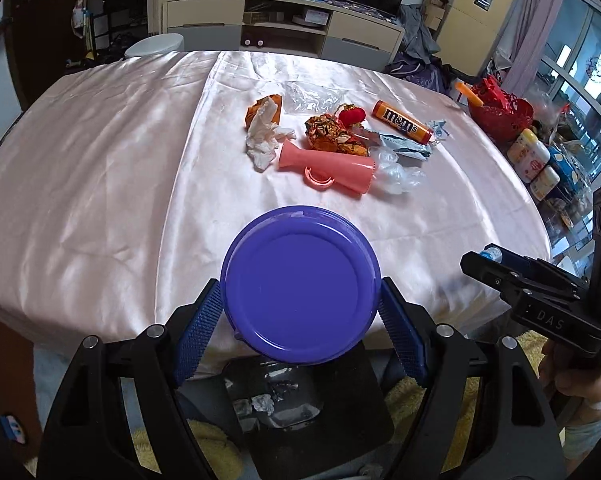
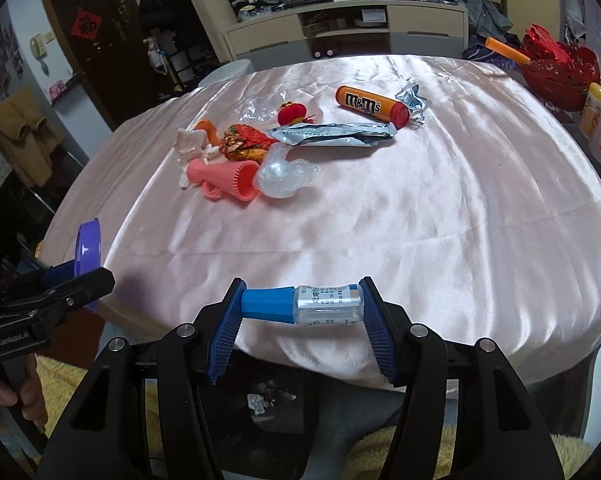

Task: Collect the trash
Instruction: 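Carry the lid and tube over the bin and release both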

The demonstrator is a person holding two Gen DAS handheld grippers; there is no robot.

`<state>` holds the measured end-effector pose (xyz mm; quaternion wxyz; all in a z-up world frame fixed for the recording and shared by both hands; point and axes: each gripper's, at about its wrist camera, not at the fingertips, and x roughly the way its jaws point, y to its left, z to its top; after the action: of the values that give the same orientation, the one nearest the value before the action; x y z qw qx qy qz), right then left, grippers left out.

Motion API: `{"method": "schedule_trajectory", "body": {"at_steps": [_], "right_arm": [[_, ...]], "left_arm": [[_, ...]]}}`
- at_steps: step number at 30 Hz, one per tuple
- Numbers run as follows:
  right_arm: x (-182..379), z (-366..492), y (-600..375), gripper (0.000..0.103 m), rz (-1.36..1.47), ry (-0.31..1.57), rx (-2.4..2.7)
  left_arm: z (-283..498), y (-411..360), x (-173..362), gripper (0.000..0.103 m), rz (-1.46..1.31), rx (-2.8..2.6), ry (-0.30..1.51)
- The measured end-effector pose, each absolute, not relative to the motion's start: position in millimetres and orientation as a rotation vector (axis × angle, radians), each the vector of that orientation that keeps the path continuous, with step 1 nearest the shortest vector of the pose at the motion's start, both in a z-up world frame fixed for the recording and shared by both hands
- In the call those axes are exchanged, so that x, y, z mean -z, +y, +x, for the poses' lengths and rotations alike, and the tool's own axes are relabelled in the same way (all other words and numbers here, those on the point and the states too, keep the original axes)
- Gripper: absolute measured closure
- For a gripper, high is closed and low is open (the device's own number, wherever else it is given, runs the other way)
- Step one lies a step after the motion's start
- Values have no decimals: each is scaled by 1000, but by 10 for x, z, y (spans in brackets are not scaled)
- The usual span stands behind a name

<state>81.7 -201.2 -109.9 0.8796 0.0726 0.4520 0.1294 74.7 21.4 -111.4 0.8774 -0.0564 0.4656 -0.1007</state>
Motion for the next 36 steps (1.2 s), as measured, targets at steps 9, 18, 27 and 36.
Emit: {"method": "schedule_trajectory", "body": {"at_steps": [9, 18, 27, 36], "right_arm": [[977, 350, -1859, 44, 130, 922, -307], [1056, 26, -1745, 44, 112, 936, -317], [1479, 8, -1667, 44, 144, 1042, -327], [1810, 64, -1535, 44, 159, 1122, -362]], "left_arm": [[124, 221, 1023, 29, -97, 214, 933], [-251, 158, 1300, 29, -83, 249, 972], [-305, 105, 1776, 29, -50, 228, 1090], [-277, 84, 2111, 29, -31, 223, 1175]]}}
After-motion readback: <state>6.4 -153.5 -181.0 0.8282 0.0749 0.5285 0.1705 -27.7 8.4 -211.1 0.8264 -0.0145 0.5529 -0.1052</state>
